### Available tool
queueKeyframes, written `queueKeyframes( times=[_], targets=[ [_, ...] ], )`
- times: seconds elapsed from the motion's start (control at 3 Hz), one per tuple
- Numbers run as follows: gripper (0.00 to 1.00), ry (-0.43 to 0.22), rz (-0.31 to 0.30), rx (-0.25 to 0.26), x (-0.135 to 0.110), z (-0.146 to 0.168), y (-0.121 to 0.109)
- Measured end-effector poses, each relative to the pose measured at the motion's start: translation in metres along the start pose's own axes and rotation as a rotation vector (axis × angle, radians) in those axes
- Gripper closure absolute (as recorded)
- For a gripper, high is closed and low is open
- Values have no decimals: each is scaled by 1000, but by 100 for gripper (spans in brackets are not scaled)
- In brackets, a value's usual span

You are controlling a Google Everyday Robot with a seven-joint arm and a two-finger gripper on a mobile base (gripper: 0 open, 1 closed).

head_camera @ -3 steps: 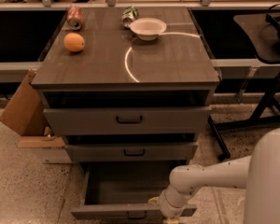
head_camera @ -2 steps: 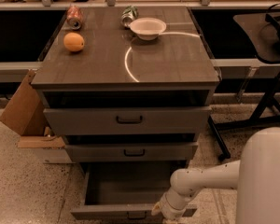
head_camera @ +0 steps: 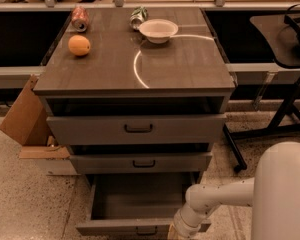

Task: Close bottom drawer

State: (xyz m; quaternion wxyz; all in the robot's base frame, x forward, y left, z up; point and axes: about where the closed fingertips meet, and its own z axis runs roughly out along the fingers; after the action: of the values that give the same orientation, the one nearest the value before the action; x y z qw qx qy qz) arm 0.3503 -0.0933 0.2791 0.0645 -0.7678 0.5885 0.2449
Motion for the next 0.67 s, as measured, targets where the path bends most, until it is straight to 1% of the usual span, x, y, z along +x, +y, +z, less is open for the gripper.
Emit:
queueKeyframes(
  times=[0.33,0.67],
  targets=[
    [100,1,-1,1,1,3,0],
    [100,18,-16,30,16,20,-7]
  ],
)
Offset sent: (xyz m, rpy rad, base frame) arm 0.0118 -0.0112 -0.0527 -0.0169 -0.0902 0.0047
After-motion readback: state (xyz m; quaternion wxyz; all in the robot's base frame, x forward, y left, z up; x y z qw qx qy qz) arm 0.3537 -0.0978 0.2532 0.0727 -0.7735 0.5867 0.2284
